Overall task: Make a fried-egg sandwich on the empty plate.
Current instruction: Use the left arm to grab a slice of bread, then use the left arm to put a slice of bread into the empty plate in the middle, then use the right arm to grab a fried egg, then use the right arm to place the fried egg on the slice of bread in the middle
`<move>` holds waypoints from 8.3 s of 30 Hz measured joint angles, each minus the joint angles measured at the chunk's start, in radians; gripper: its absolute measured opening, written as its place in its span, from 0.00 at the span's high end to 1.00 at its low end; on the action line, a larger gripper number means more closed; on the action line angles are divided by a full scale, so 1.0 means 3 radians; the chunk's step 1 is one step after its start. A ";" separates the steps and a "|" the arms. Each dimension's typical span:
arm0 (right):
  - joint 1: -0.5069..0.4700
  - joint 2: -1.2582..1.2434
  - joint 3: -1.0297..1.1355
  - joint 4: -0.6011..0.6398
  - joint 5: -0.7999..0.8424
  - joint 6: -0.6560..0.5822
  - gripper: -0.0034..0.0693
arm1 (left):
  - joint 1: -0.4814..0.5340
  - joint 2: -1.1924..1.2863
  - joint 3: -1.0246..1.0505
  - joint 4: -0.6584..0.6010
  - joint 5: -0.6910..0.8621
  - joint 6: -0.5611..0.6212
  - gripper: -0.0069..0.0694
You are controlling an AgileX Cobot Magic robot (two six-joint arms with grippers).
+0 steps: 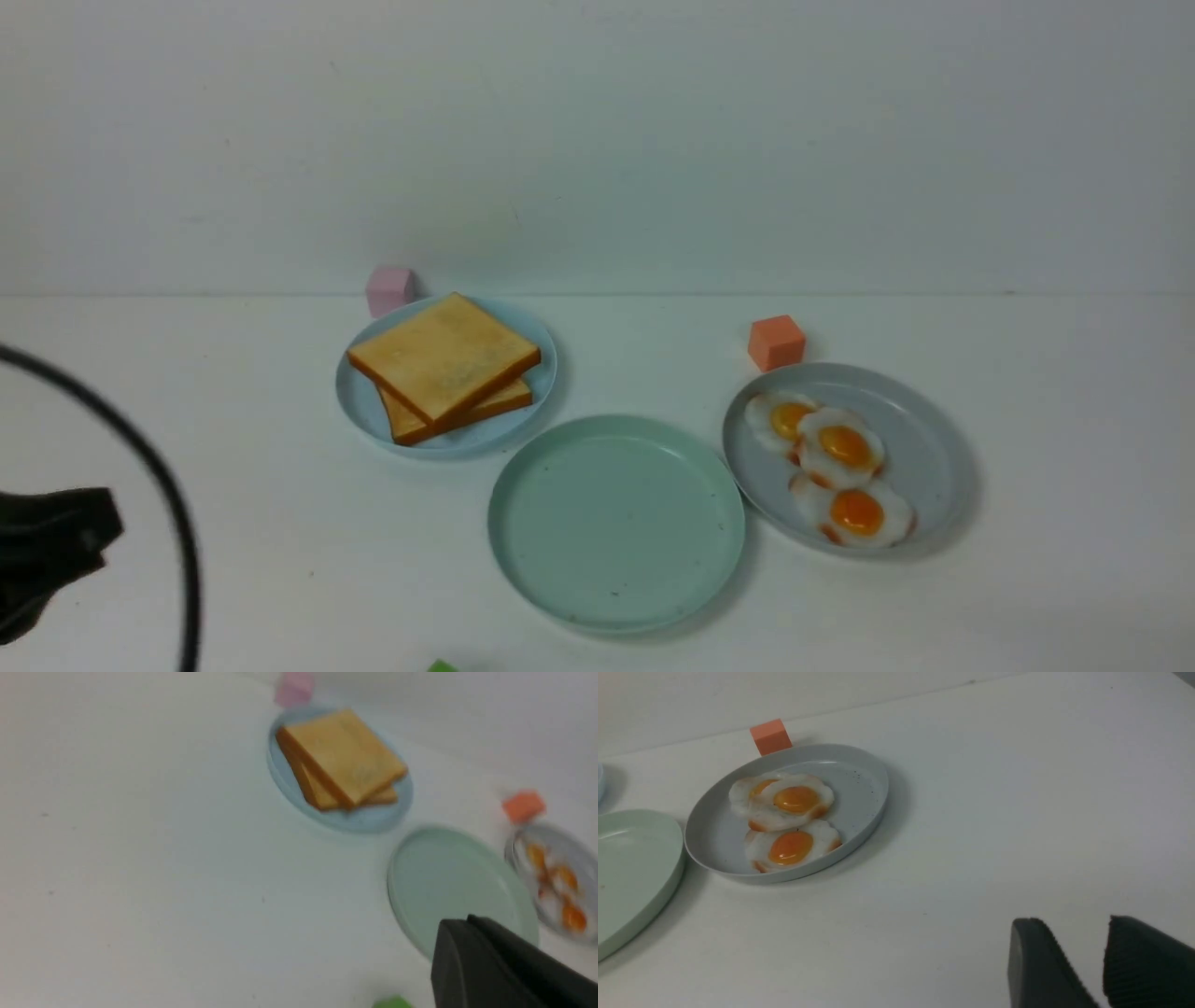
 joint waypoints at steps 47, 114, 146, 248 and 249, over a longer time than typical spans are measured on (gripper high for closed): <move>0.0765 0.2171 -0.3042 0.1192 0.2618 -0.1372 0.96 | -0.0399 0.4991 -0.3489 0.0421 0.0005 0.1918 0.37; 0.0765 0.2573 -0.3046 0.1251 0.2349 -0.1395 0.91 | -0.1852 0.3019 -0.2614 0.0562 0.0552 0.0918 0.82; 0.1184 0.6508 -0.4627 0.0199 0.1088 -0.1495 0.04 | -0.1852 -0.1152 0.0031 0.0381 -0.0143 0.0444 0.93; 0.2562 0.6407 -0.4665 -0.0485 0.0968 -0.0339 0.18 | -0.1852 -0.1120 0.0034 0.0368 0.0011 0.0423 0.93; 0.2562 0.6367 -0.4663 -0.0450 0.0972 -0.0339 0.13 | -0.1852 -0.1120 0.0034 0.0368 0.0017 0.0423 0.93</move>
